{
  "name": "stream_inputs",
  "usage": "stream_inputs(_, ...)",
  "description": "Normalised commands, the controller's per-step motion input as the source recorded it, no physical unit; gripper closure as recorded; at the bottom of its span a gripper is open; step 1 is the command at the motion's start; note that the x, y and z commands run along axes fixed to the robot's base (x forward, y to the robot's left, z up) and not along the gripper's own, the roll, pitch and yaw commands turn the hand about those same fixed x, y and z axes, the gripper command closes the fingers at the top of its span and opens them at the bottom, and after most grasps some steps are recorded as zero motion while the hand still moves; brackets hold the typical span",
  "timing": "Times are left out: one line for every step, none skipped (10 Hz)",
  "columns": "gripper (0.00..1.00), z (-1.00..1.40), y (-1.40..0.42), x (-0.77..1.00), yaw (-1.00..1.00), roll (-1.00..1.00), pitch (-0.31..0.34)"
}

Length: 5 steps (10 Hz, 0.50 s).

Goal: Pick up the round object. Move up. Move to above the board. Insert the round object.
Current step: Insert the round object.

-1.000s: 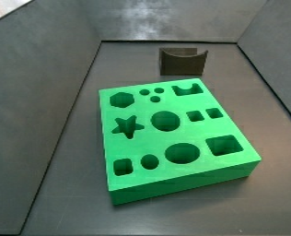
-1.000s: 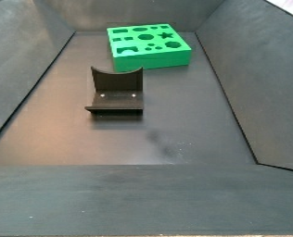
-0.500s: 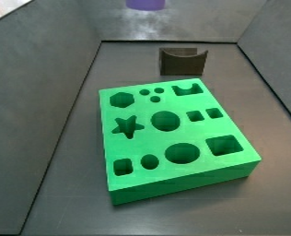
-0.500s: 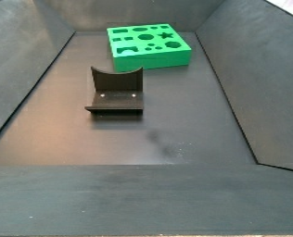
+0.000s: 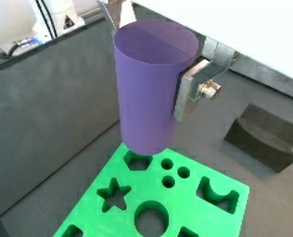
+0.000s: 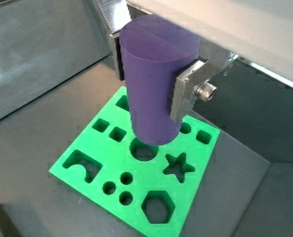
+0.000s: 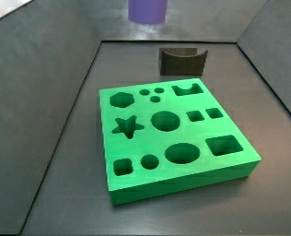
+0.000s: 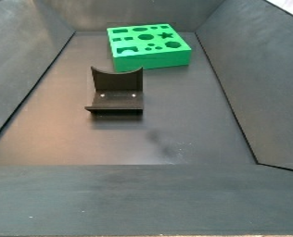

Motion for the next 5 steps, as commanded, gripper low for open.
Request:
stream_inputs(1.00,-0.36,0.00,0.16,0.00,0.00,-0.063)
stream_inputs(1.00,-0.39,0.00,0.16,0.00,0.00,-0.067)
stream_inputs(1.00,-0.40,0.00,0.16,0.00,0.00,-0.080)
stream_inputs(1.00,-0.41,-0.08,0.17,0.01,0.02,-0.084)
stream_inputs(1.00,-0.40,-0.11,0.18,0.01,0.02,-0.089)
